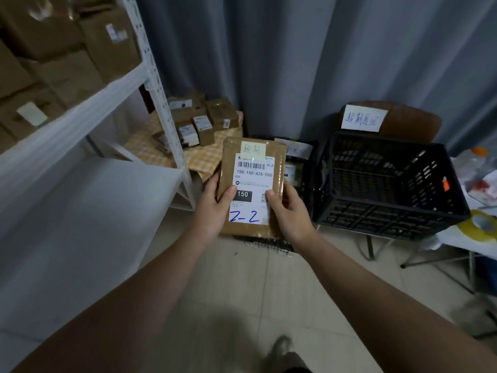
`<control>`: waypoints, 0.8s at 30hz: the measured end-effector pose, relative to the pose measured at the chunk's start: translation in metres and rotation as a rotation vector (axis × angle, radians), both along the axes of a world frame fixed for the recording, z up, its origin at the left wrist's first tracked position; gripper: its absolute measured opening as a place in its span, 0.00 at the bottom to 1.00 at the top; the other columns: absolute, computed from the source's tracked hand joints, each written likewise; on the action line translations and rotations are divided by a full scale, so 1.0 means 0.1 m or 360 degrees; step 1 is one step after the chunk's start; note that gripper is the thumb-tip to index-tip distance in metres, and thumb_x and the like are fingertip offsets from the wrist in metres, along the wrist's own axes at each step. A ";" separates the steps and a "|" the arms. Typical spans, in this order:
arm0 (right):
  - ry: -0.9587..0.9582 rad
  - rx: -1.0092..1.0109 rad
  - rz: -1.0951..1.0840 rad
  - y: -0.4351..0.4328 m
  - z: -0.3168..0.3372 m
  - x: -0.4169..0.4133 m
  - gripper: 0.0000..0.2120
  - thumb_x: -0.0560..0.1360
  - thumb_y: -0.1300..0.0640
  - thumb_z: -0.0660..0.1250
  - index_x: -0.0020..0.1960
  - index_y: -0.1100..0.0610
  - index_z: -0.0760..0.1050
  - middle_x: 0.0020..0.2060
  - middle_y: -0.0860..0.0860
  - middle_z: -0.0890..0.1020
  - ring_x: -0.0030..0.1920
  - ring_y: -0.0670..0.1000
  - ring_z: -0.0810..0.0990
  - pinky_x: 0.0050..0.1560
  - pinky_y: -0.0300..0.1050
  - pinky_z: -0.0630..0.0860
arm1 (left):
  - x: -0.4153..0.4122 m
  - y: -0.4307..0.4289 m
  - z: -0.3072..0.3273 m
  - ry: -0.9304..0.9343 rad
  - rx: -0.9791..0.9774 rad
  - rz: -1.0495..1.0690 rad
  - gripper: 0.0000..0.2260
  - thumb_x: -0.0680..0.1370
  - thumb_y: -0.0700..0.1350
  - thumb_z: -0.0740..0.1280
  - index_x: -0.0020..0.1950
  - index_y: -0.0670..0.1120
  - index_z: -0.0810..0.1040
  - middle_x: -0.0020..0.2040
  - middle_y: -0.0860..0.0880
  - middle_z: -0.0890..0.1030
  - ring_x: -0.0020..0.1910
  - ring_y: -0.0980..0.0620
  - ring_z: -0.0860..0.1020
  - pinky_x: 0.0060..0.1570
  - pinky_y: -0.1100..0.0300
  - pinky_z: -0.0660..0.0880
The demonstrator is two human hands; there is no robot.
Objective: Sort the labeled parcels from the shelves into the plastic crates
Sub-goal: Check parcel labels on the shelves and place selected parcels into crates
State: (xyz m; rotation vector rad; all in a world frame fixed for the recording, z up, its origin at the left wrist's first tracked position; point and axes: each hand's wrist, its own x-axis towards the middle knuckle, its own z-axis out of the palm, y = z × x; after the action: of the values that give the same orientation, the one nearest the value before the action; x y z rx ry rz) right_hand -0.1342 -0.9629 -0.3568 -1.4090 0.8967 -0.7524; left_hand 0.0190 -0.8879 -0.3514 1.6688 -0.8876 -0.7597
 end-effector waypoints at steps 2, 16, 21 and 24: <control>0.0051 0.0030 -0.0033 -0.34 -0.10 0.03 0.22 0.79 0.51 0.64 0.72 0.50 0.66 0.58 0.45 0.81 0.56 0.46 0.81 0.61 0.51 0.77 | 0.07 -0.37 -0.14 -0.0007 0.0032 -0.0004 0.24 0.75 0.58 0.64 0.70 0.54 0.69 0.61 0.55 0.80 0.57 0.55 0.80 0.58 0.47 0.76; 0.0485 0.0370 0.0028 -2.65 -0.97 0.37 0.21 0.79 0.53 0.64 0.70 0.55 0.66 0.59 0.49 0.80 0.53 0.45 0.80 0.43 0.32 0.77 | 0.42 -2.63 -1.09 0.0110 0.0309 -0.0035 0.16 0.81 0.43 0.63 0.69 0.50 0.70 0.56 0.53 0.79 0.51 0.60 0.79 0.43 0.72 0.75; 0.0779 0.0501 0.0054 -3.13 -1.59 0.77 0.20 0.78 0.54 0.66 0.67 0.58 0.69 0.59 0.52 0.80 0.57 0.52 0.80 0.57 0.48 0.79 | 0.86 -3.10 -1.74 0.0179 0.0580 -0.0182 0.17 0.78 0.54 0.63 0.67 0.55 0.70 0.58 0.52 0.80 0.54 0.52 0.81 0.54 0.48 0.79; 0.0913 0.0594 0.0044 -3.34 -1.97 1.02 0.18 0.78 0.56 0.66 0.66 0.59 0.69 0.59 0.53 0.79 0.57 0.53 0.80 0.57 0.52 0.79 | 1.06 -3.31 -2.15 0.0058 0.0723 -0.0211 0.21 0.80 0.53 0.63 0.72 0.53 0.65 0.60 0.52 0.79 0.55 0.52 0.79 0.55 0.48 0.78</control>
State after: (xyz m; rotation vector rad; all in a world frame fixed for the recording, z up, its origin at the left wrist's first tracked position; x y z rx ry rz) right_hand -0.0319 -1.2974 -0.5540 -1.3088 1.3750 -0.1306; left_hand 0.1249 -1.2192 -0.5666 1.9941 -0.8478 -1.1436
